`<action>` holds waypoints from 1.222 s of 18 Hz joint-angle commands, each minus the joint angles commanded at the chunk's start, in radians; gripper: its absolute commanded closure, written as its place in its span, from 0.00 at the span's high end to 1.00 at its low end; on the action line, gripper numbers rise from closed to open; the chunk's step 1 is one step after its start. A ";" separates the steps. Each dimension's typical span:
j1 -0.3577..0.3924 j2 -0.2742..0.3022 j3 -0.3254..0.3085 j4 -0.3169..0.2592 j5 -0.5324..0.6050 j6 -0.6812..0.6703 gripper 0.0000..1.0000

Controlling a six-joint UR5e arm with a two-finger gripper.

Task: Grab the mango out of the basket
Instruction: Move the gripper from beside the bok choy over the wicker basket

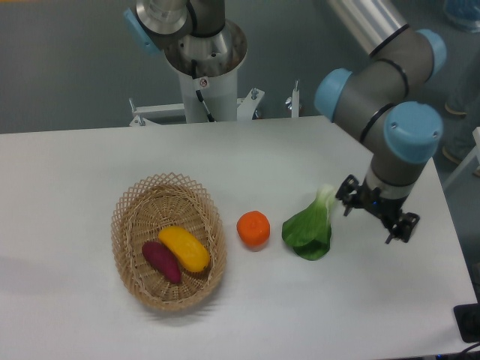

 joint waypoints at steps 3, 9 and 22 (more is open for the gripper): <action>-0.035 0.032 -0.020 -0.075 -0.023 -0.057 1.00; -0.132 0.064 -0.058 -0.094 -0.063 -0.399 1.00; -0.308 0.114 -0.190 -0.053 -0.124 -0.862 1.00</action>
